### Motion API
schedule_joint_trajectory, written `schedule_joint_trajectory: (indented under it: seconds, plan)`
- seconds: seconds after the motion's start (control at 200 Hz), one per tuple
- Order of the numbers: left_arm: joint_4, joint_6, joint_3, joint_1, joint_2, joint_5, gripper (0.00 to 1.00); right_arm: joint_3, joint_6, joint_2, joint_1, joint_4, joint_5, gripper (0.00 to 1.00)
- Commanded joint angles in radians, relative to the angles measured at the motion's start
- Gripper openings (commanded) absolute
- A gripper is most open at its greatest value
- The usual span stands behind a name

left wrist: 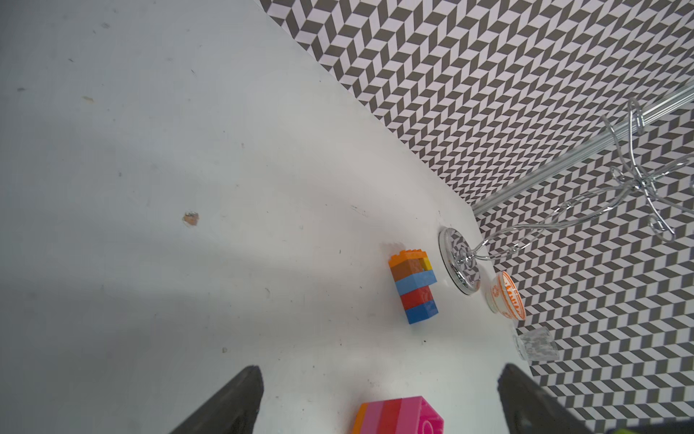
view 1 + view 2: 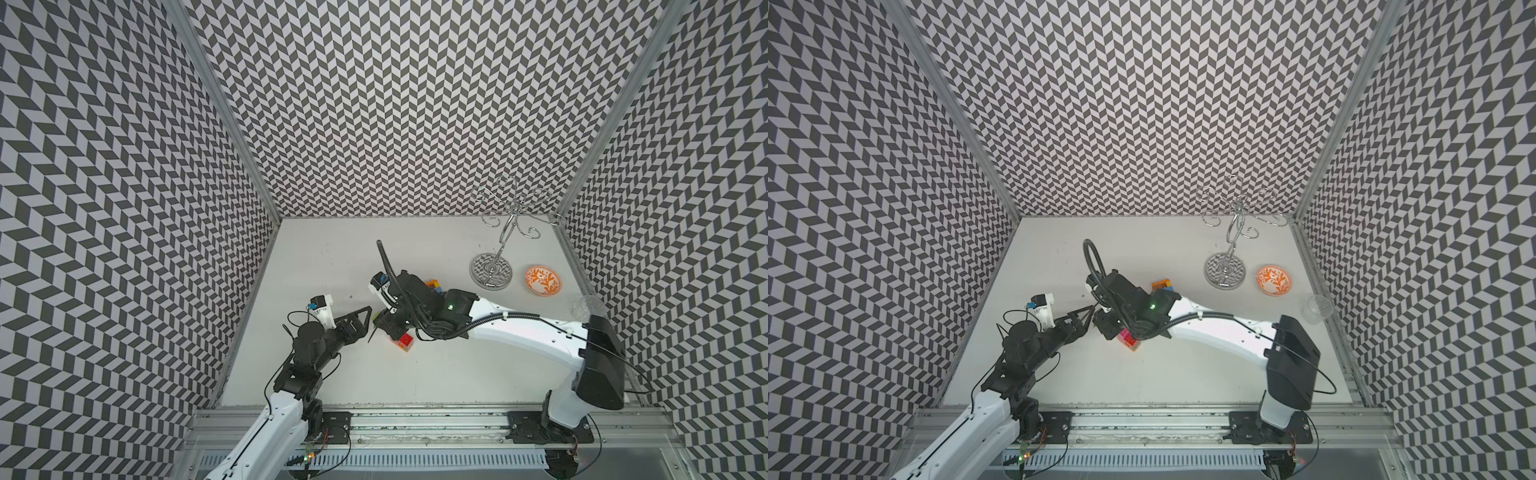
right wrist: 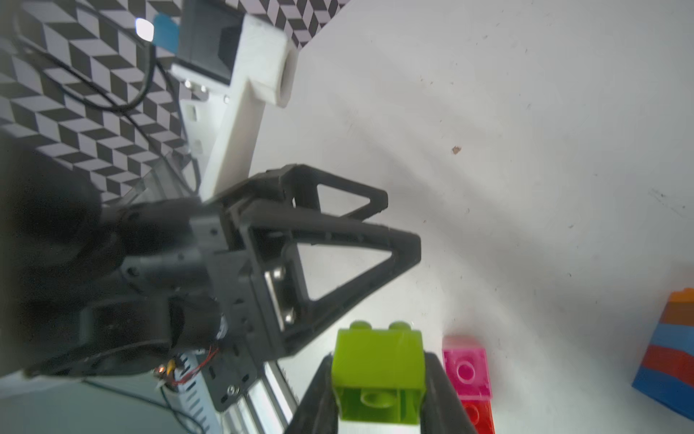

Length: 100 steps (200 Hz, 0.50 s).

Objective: Assemble the letter p with lego
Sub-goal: Assemble the lego brick with the lego brick.

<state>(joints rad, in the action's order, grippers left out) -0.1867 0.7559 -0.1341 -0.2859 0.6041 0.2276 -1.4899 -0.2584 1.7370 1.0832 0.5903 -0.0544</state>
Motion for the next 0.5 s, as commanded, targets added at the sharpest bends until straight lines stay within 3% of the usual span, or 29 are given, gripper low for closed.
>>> schedule_joint_trajectory:
  seconds: [0.0,0.225,0.496]
  plan:
    - [-0.059,-0.058,0.001,0.006,-0.005,-0.059,1.0,-0.108,0.042,0.089,-0.008,0.245,-0.019,0.0]
    - [-0.063,-0.047,0.013,0.015,-0.005,-0.054,1.0,-0.316,0.1,0.263,-0.01,0.443,0.019,0.0]
    - [-0.014,-0.046,0.014,0.061,-0.069,-0.04,1.0,-0.406,0.116,0.357,-0.013,0.558,0.075,0.0]
